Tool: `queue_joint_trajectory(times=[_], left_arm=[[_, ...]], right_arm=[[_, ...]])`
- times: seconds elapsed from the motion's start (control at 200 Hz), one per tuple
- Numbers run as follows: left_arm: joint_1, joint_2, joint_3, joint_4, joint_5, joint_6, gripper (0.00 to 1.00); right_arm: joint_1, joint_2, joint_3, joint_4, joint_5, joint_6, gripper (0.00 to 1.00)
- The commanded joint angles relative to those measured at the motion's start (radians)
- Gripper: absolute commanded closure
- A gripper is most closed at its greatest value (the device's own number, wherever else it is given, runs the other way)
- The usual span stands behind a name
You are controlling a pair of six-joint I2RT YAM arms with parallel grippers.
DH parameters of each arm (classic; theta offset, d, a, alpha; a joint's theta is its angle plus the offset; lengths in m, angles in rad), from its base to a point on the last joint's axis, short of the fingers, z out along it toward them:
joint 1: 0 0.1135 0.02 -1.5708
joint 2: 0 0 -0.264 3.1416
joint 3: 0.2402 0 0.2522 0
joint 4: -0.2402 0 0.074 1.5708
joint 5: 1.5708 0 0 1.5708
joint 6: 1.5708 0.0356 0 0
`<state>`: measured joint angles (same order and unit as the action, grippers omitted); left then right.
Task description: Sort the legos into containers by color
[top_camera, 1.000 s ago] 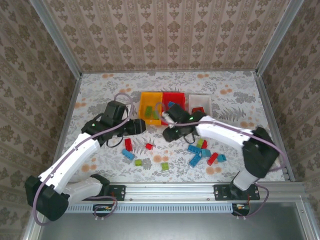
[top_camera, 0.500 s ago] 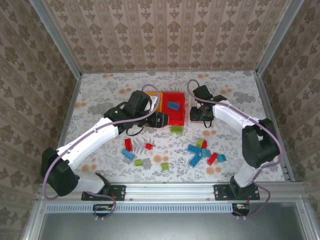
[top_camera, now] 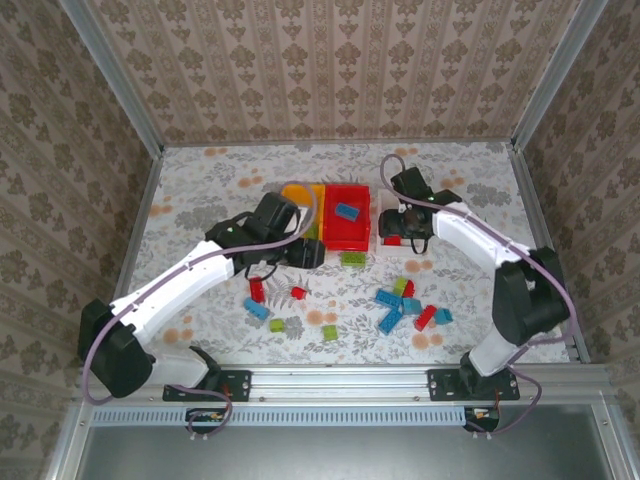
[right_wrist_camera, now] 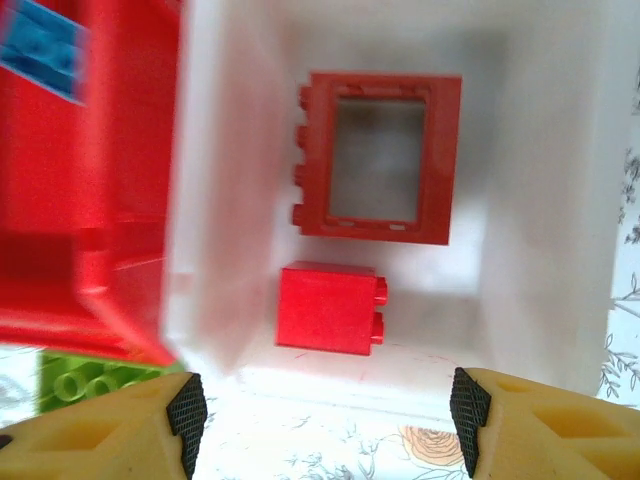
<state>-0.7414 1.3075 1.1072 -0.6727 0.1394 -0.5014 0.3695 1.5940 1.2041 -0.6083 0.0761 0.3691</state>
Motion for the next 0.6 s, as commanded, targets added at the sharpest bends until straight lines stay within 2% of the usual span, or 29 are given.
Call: queue_joint_trajectory(times=[0.0, 0.095, 0.225, 0.405, 0.59], left_arm=[[0.078, -0.079, -0.072, -0.181, -0.132, -0.114, 0.34], [0.151, -0.124, -0.139, -0.266, -0.149, -0.220, 0.33], [0.183, -0.150, -0.226, -0.314, -0.109, -0.344, 0.30], [0.200, -0.151, -0.315, -0.255, -0.045, -0.513, 0.28], [0.208, -0.107, -0.419, -0.116, 0.029, -0.653, 0.27]], right_arm=[[0.070, -0.126, -0.067, 0.065, -0.065, -0.077, 0.30], [0.160, -0.195, -0.155, 0.169, -0.173, -0.121, 0.27], [0.264, -0.244, -0.240, 0.272, -0.316, -0.116, 0.22], [0.368, -0.211, -0.262, 0.330, -0.480, -0.142, 0.18], [0.399, -0.161, -0.241, 0.313, -0.516, -0.154, 0.17]])
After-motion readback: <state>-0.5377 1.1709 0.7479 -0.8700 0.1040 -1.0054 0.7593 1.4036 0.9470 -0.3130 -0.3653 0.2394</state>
